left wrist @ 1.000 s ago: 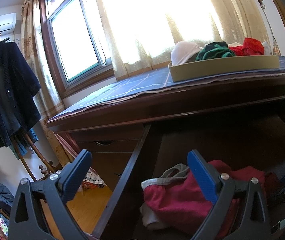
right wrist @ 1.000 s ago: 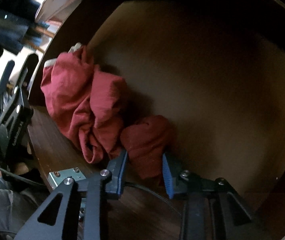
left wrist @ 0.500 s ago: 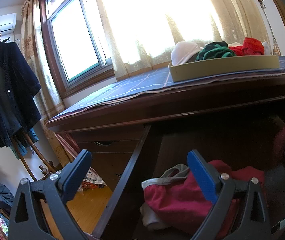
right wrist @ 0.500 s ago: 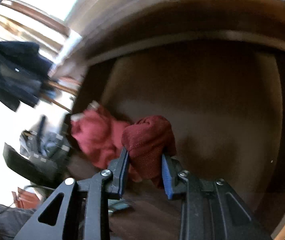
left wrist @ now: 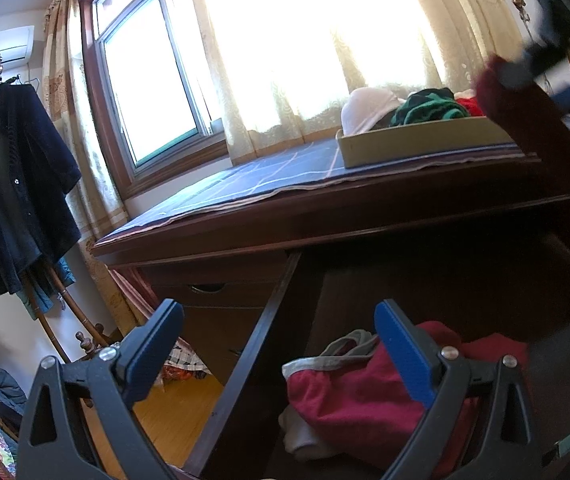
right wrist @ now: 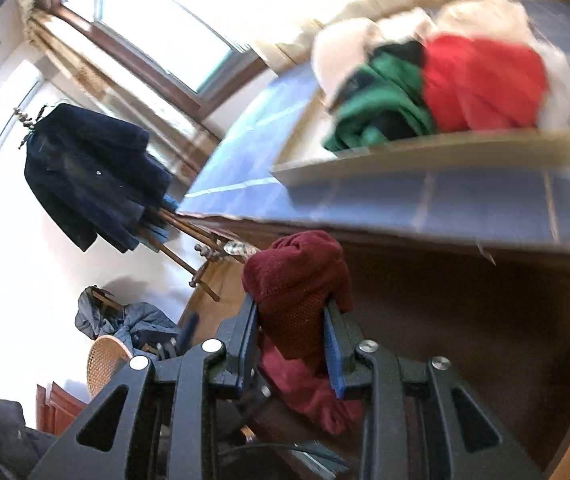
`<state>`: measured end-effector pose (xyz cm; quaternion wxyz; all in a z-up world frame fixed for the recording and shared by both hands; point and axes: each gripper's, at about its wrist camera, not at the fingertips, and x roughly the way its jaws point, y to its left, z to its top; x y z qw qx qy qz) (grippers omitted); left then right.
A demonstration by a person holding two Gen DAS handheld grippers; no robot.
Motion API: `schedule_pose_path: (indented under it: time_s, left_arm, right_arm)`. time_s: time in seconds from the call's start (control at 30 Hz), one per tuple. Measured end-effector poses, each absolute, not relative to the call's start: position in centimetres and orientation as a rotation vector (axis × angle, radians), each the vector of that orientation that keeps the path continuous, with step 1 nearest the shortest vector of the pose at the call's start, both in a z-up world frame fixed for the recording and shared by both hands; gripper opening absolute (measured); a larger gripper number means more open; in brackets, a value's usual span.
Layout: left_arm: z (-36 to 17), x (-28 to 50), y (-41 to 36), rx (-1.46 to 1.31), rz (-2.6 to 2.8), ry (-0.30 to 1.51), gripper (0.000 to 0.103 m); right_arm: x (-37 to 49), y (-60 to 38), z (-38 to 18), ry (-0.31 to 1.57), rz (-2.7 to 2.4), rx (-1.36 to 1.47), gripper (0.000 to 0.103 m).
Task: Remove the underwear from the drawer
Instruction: 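Lower the dark red underwear into the tray and open the right gripper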
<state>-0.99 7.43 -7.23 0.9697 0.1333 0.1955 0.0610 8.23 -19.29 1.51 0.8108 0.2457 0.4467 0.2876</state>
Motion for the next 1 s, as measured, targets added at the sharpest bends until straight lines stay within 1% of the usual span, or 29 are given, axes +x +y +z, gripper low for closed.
schedule_pose_path:
  time_s: [0.23,0.37,0.6,0.77,1.0]
  left_arm:
    - [-7.3,-1.0,7.5,0.269,0.120,0.389,0.098]
    - [-7.3,-1.0,7.5,0.268,0.117,0.384,0.098]
    - [-7.3,-1.2,7.4,0.267,0.114,0.373,0.098]
    - [-7.4,-1.5,7.4,0.269,0.109,0.367,0.098]
    - [-7.3,-1.6,7.4,0.272,0.102,0.362,0.098]
  right_arm:
    - [11.7,-15.8,4.7,0.854,0.621,0.480,0.032]
    - [14.1,-13.4,5.5,0.821,0.583,0.438,0.032]
    - [17.9,-12.4,6.4,0.763,0.469,0.343,0.032]
    - [21.0,-11.3,5.8,0.745,0.356,0.272,0.032]
    - [25.2,-10.2,3.3,0.769,0.241,0.211,0.032]
